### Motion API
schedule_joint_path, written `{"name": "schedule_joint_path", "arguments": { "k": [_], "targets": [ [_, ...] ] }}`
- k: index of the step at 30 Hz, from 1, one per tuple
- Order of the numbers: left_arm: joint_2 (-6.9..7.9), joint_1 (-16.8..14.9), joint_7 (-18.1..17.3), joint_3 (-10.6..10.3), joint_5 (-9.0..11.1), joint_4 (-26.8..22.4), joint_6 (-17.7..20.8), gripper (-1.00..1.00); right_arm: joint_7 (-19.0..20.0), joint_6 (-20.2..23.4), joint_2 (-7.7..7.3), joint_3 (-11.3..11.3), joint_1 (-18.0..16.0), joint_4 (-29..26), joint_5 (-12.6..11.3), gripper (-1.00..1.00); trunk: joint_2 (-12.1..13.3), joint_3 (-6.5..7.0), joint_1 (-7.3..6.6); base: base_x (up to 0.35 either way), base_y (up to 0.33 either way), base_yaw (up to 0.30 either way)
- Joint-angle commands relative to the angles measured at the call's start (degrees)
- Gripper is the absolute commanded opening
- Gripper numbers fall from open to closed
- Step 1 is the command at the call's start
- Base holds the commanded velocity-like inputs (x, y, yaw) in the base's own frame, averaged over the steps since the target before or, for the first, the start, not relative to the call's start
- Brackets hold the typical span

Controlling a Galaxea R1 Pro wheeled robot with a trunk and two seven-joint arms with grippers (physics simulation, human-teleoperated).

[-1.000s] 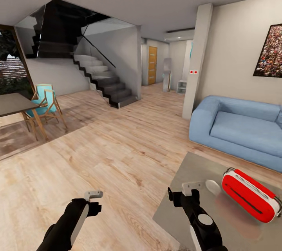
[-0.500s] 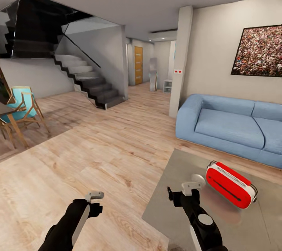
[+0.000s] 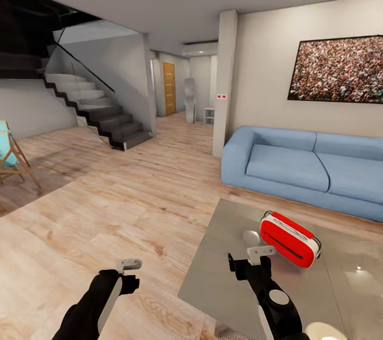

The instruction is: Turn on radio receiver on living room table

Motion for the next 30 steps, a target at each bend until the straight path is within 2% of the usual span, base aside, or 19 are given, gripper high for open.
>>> {"name": "schedule_joint_path", "arguments": {
  "k": [1,30],
  "targets": [
    [0.00,0.0,0.0,0.0,0.0,0.0,0.0,1.00,0.0,0.0,0.00,0.0,0.0,0.0,0.0,1.00,0.0,0.00,0.00,0.000,0.000,-0.235],
    [-0.27,0.0,0.0,0.0,0.0,0.0,0.0,1.00,0.0,0.0,0.00,0.0,0.0,-0.1,0.0,1.00,0.0,0.00,0.00,0.000,0.000,-0.235]
  ]
}}
